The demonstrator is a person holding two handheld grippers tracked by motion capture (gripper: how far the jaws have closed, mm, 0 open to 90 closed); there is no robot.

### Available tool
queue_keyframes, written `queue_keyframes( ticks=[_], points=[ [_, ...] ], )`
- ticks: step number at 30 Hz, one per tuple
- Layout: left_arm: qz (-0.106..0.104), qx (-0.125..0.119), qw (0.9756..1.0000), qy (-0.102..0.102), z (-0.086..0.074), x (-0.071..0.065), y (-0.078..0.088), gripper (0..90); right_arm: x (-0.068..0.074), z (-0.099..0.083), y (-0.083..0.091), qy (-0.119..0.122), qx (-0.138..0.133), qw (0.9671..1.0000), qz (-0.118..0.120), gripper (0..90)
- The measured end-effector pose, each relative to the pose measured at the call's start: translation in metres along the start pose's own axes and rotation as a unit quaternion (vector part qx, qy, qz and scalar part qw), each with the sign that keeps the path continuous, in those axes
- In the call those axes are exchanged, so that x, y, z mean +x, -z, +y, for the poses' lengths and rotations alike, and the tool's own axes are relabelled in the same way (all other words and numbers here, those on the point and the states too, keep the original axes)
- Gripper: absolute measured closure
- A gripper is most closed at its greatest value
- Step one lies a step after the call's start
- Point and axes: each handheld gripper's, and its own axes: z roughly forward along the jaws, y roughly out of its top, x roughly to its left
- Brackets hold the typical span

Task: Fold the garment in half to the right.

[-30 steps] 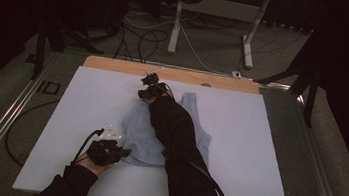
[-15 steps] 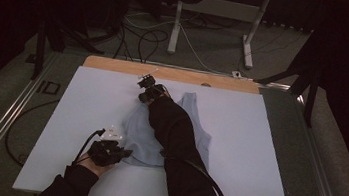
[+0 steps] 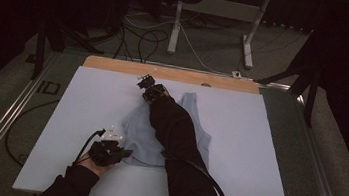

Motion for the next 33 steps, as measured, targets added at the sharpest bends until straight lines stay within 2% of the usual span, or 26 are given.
queue_keyframes(
  ticks=[1,4,15,29,30,33],
  points=[
    [0.001,-0.001,1.0,-0.002,0.001,-0.001,0.0,86.5,-0.001,0.001,0.002,0.004,-0.003,1.0,-0.001,86.6],
    [-0.001,-0.005,1.0,-0.002,0.002,-0.003,0.002,86.5,-0.004,0.004,0.01,-0.007,-0.015,0.9999,0.002,86.6],
    [-0.006,-0.014,0.9998,-0.011,0.007,-0.006,0.007,86.5,-0.013,0.01,0.033,-0.004,-0.036,0.9993,0.005,86.6],
    [-0.005,-0.02,0.9991,-0.038,0.024,-0.019,0.014,86.5,-0.027,0.013,0.067,-0.006,-0.064,0.9979,0.003,86.6],
    [-0.005,-0.022,0.9988,-0.044,0.029,-0.022,0.017,86.5,-0.03,0.012,0.074,-0.015,-0.071,0.9973,0.005,86.6],
    [-0.007,-0.022,0.9983,-0.054,0.035,-0.027,0.019,86.5,-0.032,0.011,0.079,-0.014,-0.076,0.997,0.005,86.6]
  ],
)
